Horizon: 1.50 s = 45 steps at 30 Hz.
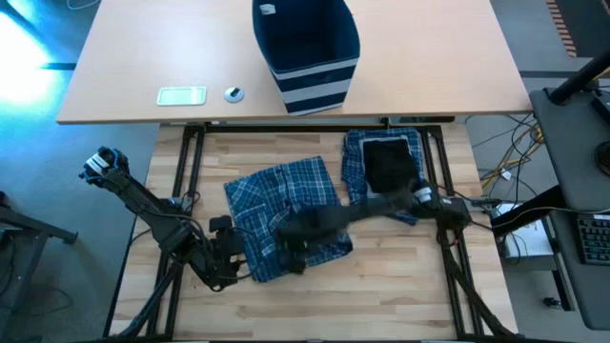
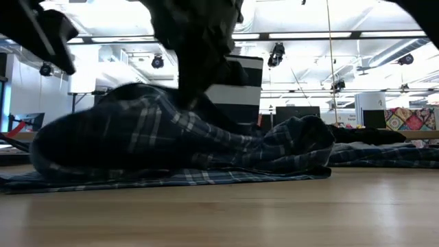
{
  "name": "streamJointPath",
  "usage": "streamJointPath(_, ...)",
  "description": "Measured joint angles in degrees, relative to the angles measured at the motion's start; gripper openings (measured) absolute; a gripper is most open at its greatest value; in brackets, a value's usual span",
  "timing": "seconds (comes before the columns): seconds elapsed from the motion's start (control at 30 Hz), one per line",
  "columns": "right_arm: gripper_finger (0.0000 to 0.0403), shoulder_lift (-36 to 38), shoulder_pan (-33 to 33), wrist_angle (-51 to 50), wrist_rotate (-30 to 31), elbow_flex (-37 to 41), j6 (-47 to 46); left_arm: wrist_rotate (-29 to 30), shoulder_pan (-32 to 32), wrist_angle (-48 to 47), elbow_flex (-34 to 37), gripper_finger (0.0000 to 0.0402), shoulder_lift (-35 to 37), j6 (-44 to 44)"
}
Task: Fold Laundry from Bin
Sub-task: Fold the blue patterned long sleeve
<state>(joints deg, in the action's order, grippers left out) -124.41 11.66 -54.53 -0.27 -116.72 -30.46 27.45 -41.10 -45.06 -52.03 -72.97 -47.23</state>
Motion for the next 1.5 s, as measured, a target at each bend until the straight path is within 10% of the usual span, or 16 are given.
streamJointPath(0.33, 0.0009, -0.1, -8.1, -2.0, -25.4, 2.4, -13.2, 0.4, 5.2, 15.9, 1.3, 0.0231, -4.3, 12.5)
streamJointPath(0.87, 0.0009, -0.1, -8.0, -2.0, -25.7, 1.9, -13.5, 7.9, 10.5, 37.6, 6.7, 0.0228, -15.0, 22.2)
streamJointPath(1.07, 0.0009, -0.1, -8.1, -3.5, -25.3, 2.0, -13.1, 7.0, 12.4, 37.3, 5.0, 0.0115, -18.6, 20.2)
streamJointPath(1.2, 0.0010, 0.1, -7.7, -3.5, -24.4, 2.0, -9.5, 2.3, 13.0, 37.5, 4.9, 0.0014, -18.4, 20.1)
streamJointPath(1.5, 0.0086, 4.2, -1.0, -9.5, -6.1, -0.4, 11.8, -16.3, 15.1, 35.9, 4.9, 0.0001, -9.3, 22.2)
